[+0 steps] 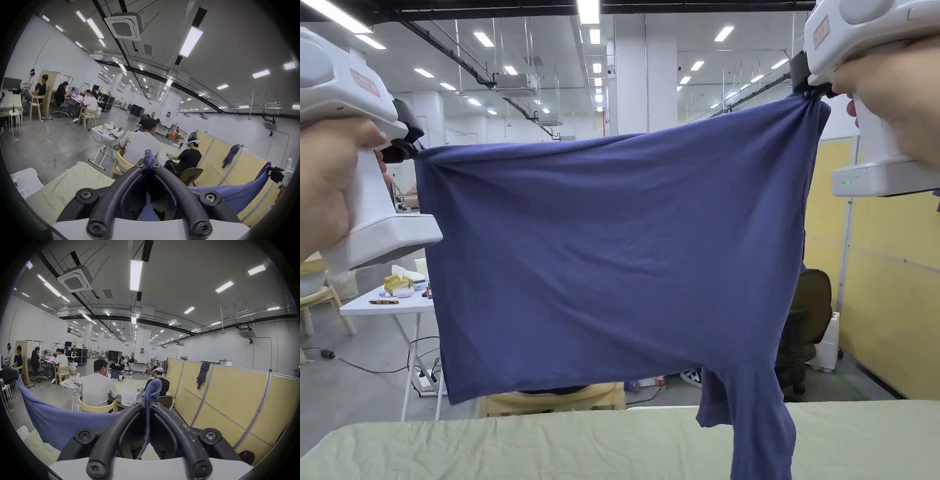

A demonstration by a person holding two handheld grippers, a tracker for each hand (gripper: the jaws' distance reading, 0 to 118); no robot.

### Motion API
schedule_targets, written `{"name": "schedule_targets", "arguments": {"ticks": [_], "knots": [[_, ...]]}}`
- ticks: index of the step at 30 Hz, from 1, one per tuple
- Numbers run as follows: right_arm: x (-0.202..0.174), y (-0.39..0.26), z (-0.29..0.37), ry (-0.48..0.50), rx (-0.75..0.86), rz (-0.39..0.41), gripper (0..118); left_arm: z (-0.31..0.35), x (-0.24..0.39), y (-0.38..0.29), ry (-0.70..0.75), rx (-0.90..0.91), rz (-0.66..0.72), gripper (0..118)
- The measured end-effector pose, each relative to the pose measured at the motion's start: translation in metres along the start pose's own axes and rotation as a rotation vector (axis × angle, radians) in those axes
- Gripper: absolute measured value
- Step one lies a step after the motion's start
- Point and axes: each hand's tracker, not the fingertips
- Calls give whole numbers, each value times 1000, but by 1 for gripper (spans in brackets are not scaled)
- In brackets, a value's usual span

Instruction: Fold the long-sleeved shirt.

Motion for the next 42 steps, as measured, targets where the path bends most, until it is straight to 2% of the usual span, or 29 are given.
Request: {"name": "schedule_targets", "arguments": {"ticks": [4, 8, 10, 13, 16, 19, 21, 25, 27, 31, 36, 38, 42], "knots": [[-11, -39, -31, 14, -26, 27, 7, -31, -2, -26, 24, -22, -28, 1], [-18, -112, -63, 46, -125, 36, 7, -67, -17, -86, 43, -109, -67, 1], [-24, -160, -79, 70, -192, 14, 7, -86, -30, -130, 46, -187, -77, 1], [-40, -248, -109, 88, -326, 59, 7, -111, -54, -212, 54, -312, -85, 1], [-55, -340, -122, 123, -473, 70, 7, -127, -79, -299, 57, -472, -118, 1], [-65, -424, -119, 198, -588, 101, 7, -126, -104, -386, 70, -626, -171, 1], [-67, -465, -116, 178, -646, 124, 7, -119, -121, -432, 84, -691, -183, 1], [-51, -522, -110, 182, -746, 37, 7, -105, -166, -491, 132, -795, -136, 1], [-45, -536, -100, 206, -759, 13, 7, -89, -181, -503, 157, -817, -112, 1], [-34, -553, -67, 217, -770, 20, 7, -50, -197, -508, 140, -823, -77, 1], [-20, -558, 7, 232, -739, -4, 7, 15, -193, -498, 108, -840, -119, 1], [-9, -558, 42, 214, -655, 7, 7, 45, -193, -491, 75, -850, -135, 1], [10, -560, 111, 218, -643, -17, 7, 107, -196, -480, 61, -838, -149, 1]]}}
